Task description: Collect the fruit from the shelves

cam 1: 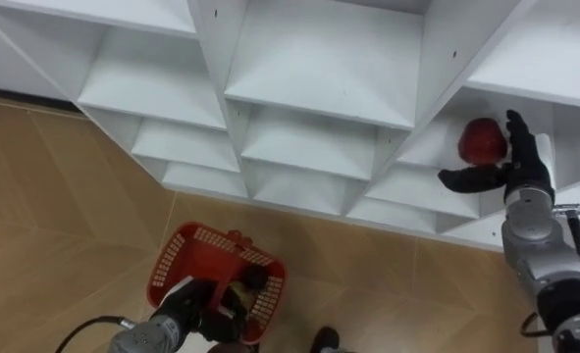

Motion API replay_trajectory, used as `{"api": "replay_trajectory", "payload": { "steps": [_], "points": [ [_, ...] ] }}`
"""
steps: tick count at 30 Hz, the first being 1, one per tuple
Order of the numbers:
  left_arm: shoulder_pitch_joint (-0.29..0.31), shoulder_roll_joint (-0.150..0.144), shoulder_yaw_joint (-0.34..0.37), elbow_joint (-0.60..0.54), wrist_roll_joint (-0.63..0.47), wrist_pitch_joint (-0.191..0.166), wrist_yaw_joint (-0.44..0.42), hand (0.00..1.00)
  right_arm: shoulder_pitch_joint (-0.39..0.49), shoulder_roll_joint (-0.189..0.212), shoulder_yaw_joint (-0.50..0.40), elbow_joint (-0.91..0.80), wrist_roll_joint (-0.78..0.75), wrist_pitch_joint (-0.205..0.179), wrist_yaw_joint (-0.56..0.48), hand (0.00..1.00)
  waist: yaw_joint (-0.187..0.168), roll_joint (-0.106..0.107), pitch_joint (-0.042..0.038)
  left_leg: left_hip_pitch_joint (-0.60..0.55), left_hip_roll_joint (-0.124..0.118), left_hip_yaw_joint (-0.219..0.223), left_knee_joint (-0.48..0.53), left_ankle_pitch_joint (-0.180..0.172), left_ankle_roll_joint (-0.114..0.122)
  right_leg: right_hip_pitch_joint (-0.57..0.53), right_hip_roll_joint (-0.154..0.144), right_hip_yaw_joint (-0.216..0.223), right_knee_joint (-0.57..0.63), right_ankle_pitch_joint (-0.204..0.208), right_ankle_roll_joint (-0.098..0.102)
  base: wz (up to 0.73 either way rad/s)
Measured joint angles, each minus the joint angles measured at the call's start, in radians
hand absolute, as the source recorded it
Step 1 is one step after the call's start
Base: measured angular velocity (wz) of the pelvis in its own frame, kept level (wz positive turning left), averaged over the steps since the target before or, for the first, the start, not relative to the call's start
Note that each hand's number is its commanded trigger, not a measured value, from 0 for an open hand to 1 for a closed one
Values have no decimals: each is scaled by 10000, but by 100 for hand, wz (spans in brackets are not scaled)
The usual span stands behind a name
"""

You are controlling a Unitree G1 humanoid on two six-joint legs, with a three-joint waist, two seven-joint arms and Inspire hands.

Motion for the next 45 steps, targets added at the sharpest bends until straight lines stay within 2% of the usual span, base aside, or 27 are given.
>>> {"api": "replay_trajectory", "payload": {
  "steps": [5,14,28,45],
  "points": [
    [14,-19,-321,-5,-73,0,137,100,0,-2,146,12,1,2,-46,0,11,44,-14,-19,12,51,3,0,0,-30,-4,-6,68,1,-3,1],
    [14,-103,-343,-2,-213,1,177,100,-85,-2,161,12,32,-6,-226,0,10,143,-63,-64,-18,51,-12,18,28,-151,-69,3,209,-19,-26,0],
    [12,-177,-415,-1,-302,3,331,100,-220,-1,181,19,59,-1,-478,0,73,135,-57,-74,-7,273,-74,33,51,-280,-94,102,251,-31,-38,-2],
    [-46,-183,-554,261,-305,4,363,100,-291,21,190,0,843,1,-439,0,-2,52,-9,-87,-14,211,-76,33,52,-257,-100,76,200,-36,-27,0]
  ]
}}
